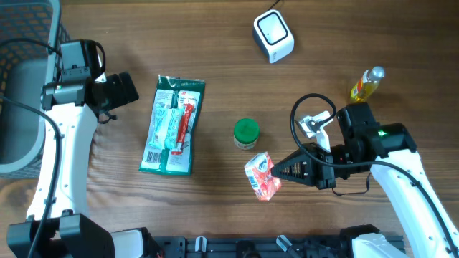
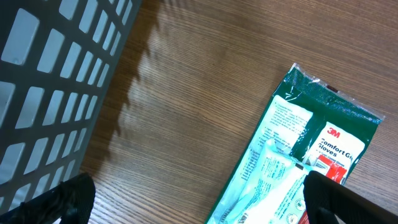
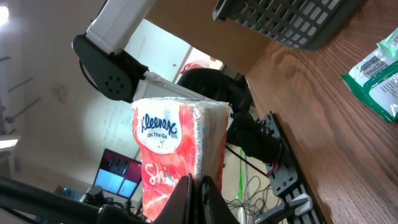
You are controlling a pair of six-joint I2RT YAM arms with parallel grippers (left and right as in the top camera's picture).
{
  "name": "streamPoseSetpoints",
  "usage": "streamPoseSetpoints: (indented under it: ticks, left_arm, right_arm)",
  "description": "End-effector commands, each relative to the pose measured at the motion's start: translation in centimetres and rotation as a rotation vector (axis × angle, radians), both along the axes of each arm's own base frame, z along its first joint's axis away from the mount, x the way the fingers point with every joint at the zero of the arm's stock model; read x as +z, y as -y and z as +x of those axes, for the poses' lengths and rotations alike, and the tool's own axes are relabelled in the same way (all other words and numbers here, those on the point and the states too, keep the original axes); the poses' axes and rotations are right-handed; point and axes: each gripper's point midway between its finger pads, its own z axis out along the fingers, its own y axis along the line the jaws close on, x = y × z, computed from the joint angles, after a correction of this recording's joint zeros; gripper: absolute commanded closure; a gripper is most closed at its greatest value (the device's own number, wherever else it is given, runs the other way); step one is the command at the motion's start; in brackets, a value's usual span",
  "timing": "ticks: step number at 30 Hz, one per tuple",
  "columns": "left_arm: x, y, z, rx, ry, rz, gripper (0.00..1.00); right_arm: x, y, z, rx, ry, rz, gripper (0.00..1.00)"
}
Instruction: Scan the item barcode
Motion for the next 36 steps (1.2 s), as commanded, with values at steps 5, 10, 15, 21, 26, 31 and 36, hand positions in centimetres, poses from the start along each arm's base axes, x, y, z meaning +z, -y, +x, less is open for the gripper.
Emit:
streamPoseSetpoints:
  ticks: [5, 10, 15, 21, 26, 31, 36]
  left_arm:
    - [-0.05, -0.28, 0.03, 0.016, 0.000, 0.004, 0.00]
    - [-0.05, -0.28, 0.03, 0.016, 0.000, 0.004, 0.00]
    - [-0.06, -0.28, 0.03, 0.016, 0.000, 0.004, 0.00]
    - [-0.06, -0.28, 0.03, 0.016, 0.000, 0.004, 0.00]
    - [-0.06, -0.28, 0.03, 0.016, 0.000, 0.004, 0.00]
    - [-0.06, -0.28, 0.03, 0.016, 0.000, 0.004, 0.00]
    - [-0.06, -0.28, 0.03, 0.016, 0.000, 0.004, 0.00]
  right_arm:
    - [1.12, -0.04, -0.27, 0.001, 0.032, 0.070, 0.96]
    - [1.12, -0.04, -0.27, 0.001, 0.032, 0.070, 0.96]
    - [1.12, -0.03, -0.27, 0.001, 0.031, 0.069, 0.95]
    - [1.11, -0.03, -0.28, 0.001, 0.030, 0.069, 0.96]
    - [1.11, -0.03, -0.27, 0.001, 0.031, 0.070, 0.96]
    - [1.10, -0.07, -0.03, 0.003, 0.049, 0.073, 0.96]
    - [1.09, -0.17, 0.52, 0.007, 0.065, 0.074, 0.96]
